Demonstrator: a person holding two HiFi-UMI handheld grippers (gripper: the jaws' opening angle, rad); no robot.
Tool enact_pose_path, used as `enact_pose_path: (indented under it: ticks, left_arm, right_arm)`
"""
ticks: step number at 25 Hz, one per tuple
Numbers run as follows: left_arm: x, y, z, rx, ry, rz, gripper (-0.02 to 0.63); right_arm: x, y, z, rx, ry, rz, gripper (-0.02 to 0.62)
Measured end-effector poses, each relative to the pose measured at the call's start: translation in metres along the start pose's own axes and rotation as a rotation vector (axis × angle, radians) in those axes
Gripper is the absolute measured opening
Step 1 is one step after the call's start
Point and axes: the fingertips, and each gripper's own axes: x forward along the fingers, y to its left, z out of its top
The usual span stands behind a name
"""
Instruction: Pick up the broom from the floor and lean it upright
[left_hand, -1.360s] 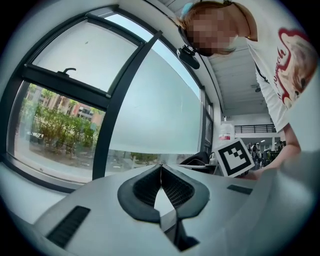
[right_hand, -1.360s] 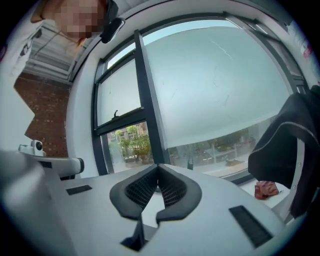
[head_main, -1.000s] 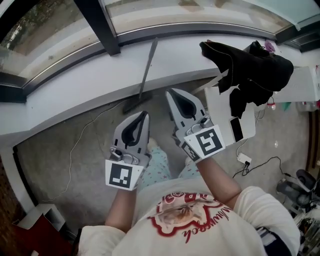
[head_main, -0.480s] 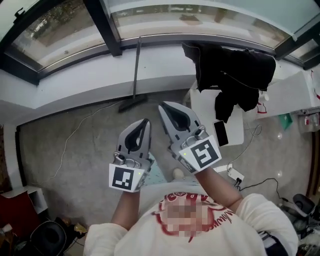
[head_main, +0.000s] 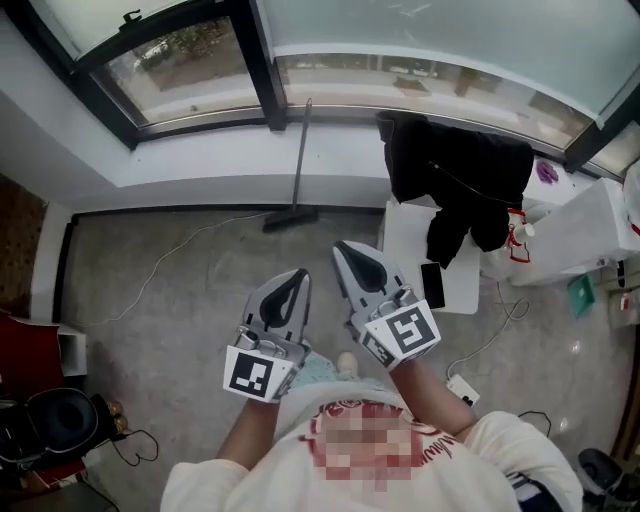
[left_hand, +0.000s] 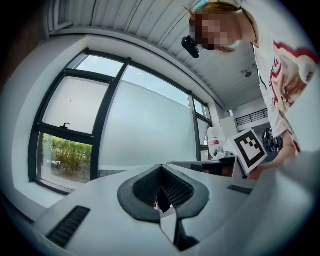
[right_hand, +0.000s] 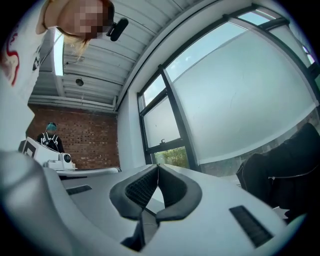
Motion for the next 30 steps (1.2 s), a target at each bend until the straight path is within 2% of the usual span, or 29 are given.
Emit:
enact_pose_path:
  ticks: [7,11,18,21,24,27,30]
  left_arm:
    - [-0.037,-0.041,0.011,-0.040,-0.019,0.001,0.021]
    - [-0.066,-0.059,0.018,-0.021,-0.043,-0.016,0.021]
    - [-0.162,-0.085,0.031,-0.032,-0.076,-0.021,0.021]
    - [-0.202,-0.097,0.016,-0.040,-0.028,-0.021,0.021]
    - [-0.222,-0.102,0.008,-0.033,-0.016,-0.002,0.021]
    - [-0.236,-0.111,0.021,-0.045,-0.039,0.035,0.021]
    - [-0.242,-0.118,0.032,-0.020,-0.047,0.061,0.021]
  right_arm:
    - [-0.040,0.041,-0.007,0.029,0.009,0.034,0.025]
    - [-0.060,0.064,-0.008,0.017,0.005,0.026,0.025]
    - [-0.113,0.137,0.007,-0.025,-0.036,-0.007,0.025]
    - [-0.142,0.172,0.007,-0.009,-0.052,-0.022,0.025]
    - [-0.157,0.196,-0.002,0.019,-0.027,0.024,0.025]
    - [-0.167,0.219,-0.007,0.005,0.008,0.106,0.025]
    - [-0.170,0.229,-0.006,0.025,0.044,0.153,0.025]
